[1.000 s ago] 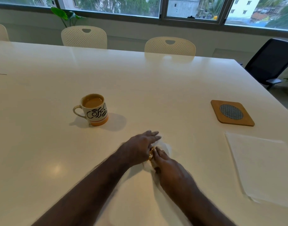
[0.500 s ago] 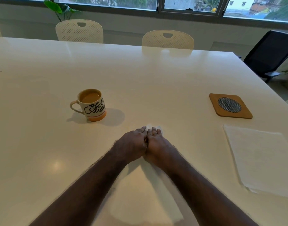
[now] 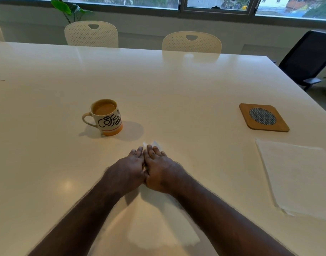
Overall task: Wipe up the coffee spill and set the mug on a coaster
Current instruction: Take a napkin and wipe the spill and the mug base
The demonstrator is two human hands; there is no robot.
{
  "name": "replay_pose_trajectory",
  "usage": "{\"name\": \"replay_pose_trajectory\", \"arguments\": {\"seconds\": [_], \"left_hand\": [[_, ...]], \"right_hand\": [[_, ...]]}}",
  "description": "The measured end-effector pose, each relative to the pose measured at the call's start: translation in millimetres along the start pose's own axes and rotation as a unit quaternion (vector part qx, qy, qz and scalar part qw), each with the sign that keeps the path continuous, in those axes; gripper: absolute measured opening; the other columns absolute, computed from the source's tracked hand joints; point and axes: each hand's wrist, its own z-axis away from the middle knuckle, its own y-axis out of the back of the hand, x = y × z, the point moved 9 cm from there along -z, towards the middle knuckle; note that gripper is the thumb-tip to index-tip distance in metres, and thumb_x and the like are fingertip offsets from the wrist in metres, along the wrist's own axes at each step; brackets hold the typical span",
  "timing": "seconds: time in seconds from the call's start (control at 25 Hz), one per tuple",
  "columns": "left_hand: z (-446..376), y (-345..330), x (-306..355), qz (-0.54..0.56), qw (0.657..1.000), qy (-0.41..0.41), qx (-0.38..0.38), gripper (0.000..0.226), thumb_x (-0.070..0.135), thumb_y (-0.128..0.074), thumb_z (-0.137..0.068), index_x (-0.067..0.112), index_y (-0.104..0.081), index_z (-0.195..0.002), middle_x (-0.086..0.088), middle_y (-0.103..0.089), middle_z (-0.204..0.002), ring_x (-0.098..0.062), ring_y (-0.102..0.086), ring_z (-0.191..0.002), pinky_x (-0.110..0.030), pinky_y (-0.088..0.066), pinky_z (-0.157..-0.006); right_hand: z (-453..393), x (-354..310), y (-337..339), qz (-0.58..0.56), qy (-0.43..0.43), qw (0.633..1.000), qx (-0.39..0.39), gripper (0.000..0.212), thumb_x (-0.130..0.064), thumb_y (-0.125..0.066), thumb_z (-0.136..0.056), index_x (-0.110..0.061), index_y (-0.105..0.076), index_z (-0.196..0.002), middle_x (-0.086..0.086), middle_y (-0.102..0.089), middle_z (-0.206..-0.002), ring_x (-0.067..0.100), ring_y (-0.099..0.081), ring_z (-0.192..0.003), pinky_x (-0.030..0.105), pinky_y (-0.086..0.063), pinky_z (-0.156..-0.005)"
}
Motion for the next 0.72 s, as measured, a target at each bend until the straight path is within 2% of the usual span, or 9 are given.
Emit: {"name": "replay_pose_trajectory", "arguments": {"seconds": [0.12,0.24,0.36,0.44,0.52,0.6,0.68,0.72], "left_hand": [[15.0,-14.3,3.7,0.002,1.0,0.017,0.007,0.063,0.033,-0.034,-0.102,0.013,-0.004,-0.154,-0.005,0.003,-0.164,-0.017,0.003,-0.15,-0.033,-0.006,-0.119],[31.3,-28.9,31.7,-0.052,0.998,-0.017,0.025,0.065,0.031,-0.033,-0.103,0.009,0.004,-0.153,-0.011,0.011,-0.162,-0.022,0.008,-0.15,-0.036,-0.003,-0.121],[34.4,-43.4,66.5,-0.067,0.996,-0.054,0.022,0.066,0.03,-0.032,-0.103,0.008,0.008,-0.151,-0.013,0.017,-0.16,-0.023,0.013,-0.149,-0.037,0.002,-0.122],[27.4,-51.2,89.9,-0.066,0.995,-0.074,0.006,0.064,0.028,-0.028,-0.103,0.009,0.007,-0.152,-0.013,0.015,-0.161,-0.023,0.013,-0.149,-0.037,0.004,-0.121],[14.7,-58.6,110.3,-0.071,0.993,-0.093,-0.01,0.062,0.027,-0.026,-0.102,0.009,0.004,-0.153,-0.012,0.013,-0.162,-0.022,0.011,-0.15,-0.038,0.005,-0.121],[0.5,-63.2,124.7,-0.076,0.991,-0.106,-0.025,0.063,0.028,-0.028,-0.101,0.01,0.003,-0.153,-0.01,0.013,-0.162,-0.021,0.011,-0.15,-0.038,0.006,-0.121],[-13.4,-65.3,128.0,-0.088,0.989,-0.115,-0.035,0.064,0.031,-0.03,-0.101,0.011,0.002,-0.154,-0.009,0.014,-0.162,-0.02,0.012,-0.149,-0.039,0.007,-0.121],[-19.2,-64.9,126.6,-0.093,0.988,-0.117,-0.037,0.065,0.031,-0.03,-0.101,0.011,0.002,-0.154,-0.008,0.014,-0.163,-0.019,0.013,-0.149,-0.04,0.008,-0.121]], "right_hand": [[23.1,-4.3,-4.2,0.007,0.027,0.999,0.041,0.072,-0.041,-0.035,-0.096,-0.011,-0.001,-0.152,0.012,0.003,-0.16,0.02,0.004,-0.148,0.035,-0.005,-0.119],[53.3,1.4,-5.6,0.026,0.024,0.997,0.066,0.071,-0.04,-0.035,-0.097,-0.011,-0.002,-0.152,0.011,0.003,-0.16,0.019,0.004,-0.147,0.032,-0.002,-0.118],[85.1,17.3,-7.3,0.05,-0.011,0.997,0.056,0.073,-0.042,-0.035,-0.098,-0.012,0.004,-0.152,0.009,0.011,-0.159,0.018,0.012,-0.146,0.031,0.003,-0.116],[104.6,34.1,-6.2,0.048,-0.054,0.996,0.041,0.074,-0.049,-0.027,-0.097,-0.013,0.012,-0.149,0.005,0.023,-0.152,0.015,0.02,-0.142,0.028,0.009,-0.112],[118.8,52.5,-6.4,0.049,-0.099,0.994,0.027,0.084,-0.063,-0.009,-0.084,-0.012,0.02,-0.144,0.003,0.031,-0.142,0.013,0.028,-0.134,0.027,0.013,-0.109],[124.2,69.4,-6.3,0.04,-0.132,0.99,0.022,0.097,-0.068,0.007,-0.064,-0.011,0.025,-0.141,0.004,0.034,-0.14,0.014,0.032,-0.131,0.027,0.015,-0.108],[120.3,79.5,-4.4,0.031,-0.146,0.989,0.026,0.097,-0.069,0.01,-0.059,-0.012,0.028,-0.135,0.006,0.034,-0.142,0.015,0.033,-0.131,0.028,0.016,-0.108],[115.8,81.9,-3.0,0.032,-0.145,0.988,0.03,0.095,-0.072,0.005,-0.064,-0.012,0.029,-0.134,0.006,0.032,-0.144,0.016,0.033,-0.131,0.029,0.017,-0.108]]}}
